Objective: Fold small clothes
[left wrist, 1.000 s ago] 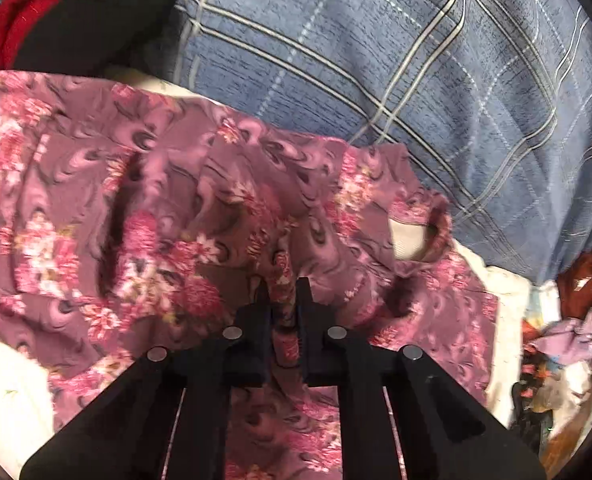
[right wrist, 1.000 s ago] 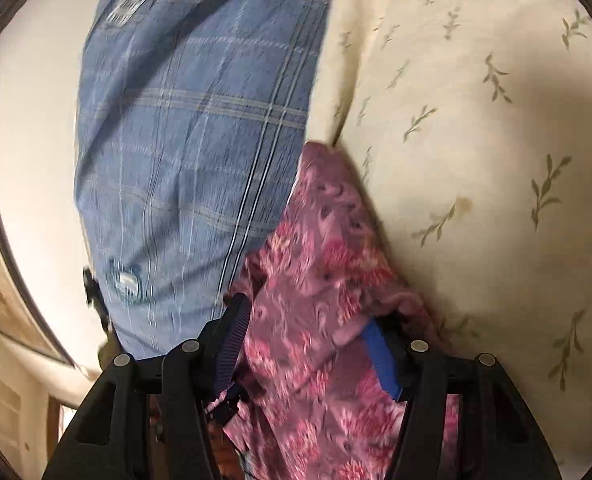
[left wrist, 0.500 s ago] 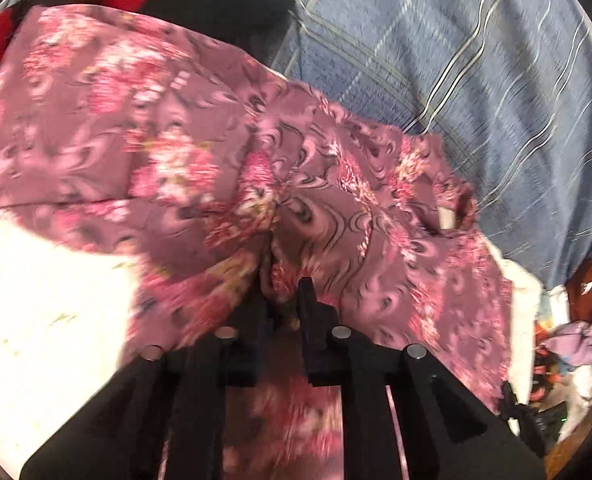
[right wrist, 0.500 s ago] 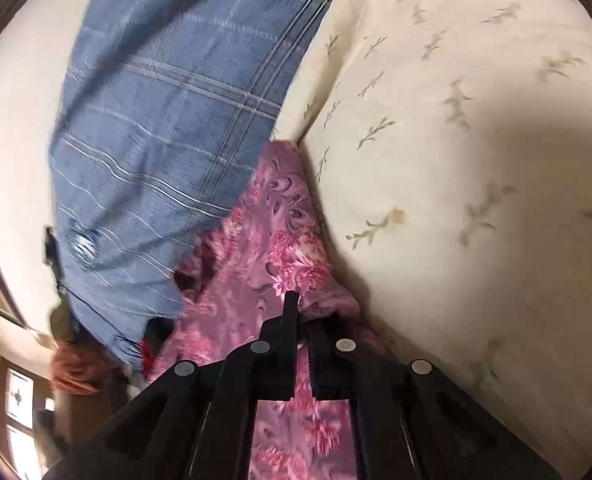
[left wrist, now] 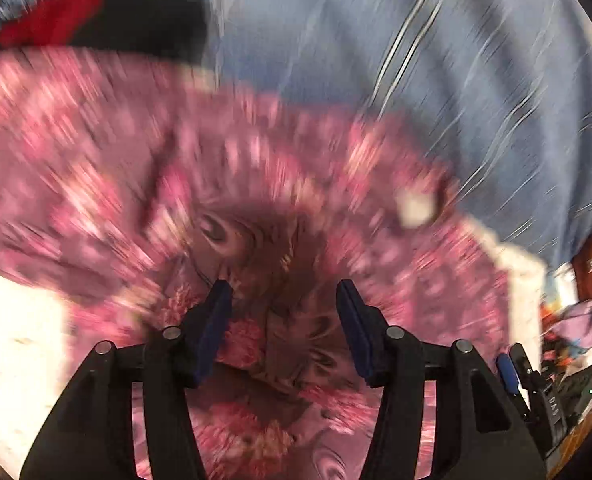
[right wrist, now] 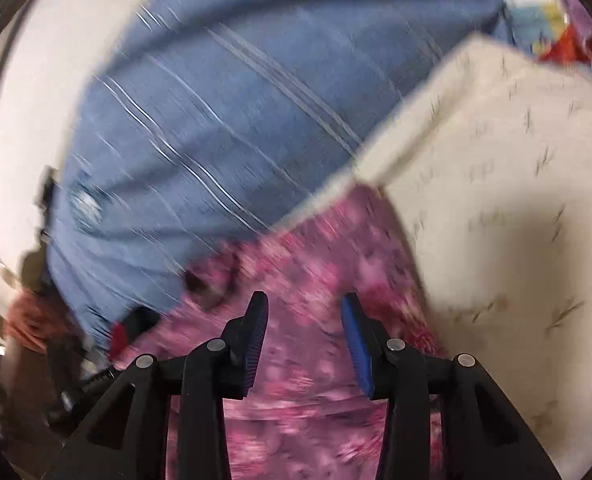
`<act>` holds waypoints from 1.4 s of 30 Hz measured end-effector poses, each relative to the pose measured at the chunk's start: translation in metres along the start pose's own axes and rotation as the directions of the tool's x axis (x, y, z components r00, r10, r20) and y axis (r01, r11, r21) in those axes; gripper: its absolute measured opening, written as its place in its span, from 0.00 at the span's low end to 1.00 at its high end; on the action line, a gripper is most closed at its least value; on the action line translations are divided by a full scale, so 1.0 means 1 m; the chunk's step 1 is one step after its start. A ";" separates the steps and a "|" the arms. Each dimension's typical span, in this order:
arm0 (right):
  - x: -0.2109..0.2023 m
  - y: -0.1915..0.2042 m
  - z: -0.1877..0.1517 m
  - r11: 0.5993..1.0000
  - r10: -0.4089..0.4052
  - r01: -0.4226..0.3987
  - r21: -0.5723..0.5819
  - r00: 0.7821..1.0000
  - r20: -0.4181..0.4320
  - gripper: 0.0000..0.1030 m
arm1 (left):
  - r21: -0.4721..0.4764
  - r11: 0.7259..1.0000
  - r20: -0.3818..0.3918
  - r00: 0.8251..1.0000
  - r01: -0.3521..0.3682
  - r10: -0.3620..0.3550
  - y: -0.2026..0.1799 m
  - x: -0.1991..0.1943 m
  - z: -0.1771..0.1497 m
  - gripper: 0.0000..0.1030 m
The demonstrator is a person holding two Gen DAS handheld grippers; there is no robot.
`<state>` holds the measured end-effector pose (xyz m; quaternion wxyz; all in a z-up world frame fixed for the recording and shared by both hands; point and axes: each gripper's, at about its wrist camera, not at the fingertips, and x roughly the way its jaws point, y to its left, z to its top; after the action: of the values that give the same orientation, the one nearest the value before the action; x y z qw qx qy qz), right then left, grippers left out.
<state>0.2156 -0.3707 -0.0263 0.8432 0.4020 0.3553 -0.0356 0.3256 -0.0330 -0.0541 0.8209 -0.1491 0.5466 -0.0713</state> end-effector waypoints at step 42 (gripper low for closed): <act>0.008 -0.006 -0.019 0.993 0.040 -0.032 -0.117 0.997 0.064 0.54 | 0.047 0.914 0.052 0.915 -0.403 0.401 0.104 -0.066 0.077 0.08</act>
<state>0.2089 -0.3599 -0.0431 0.8770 0.3572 0.3212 -0.0128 0.3657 0.0967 -0.0025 0.8329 -0.0118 0.5465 0.0868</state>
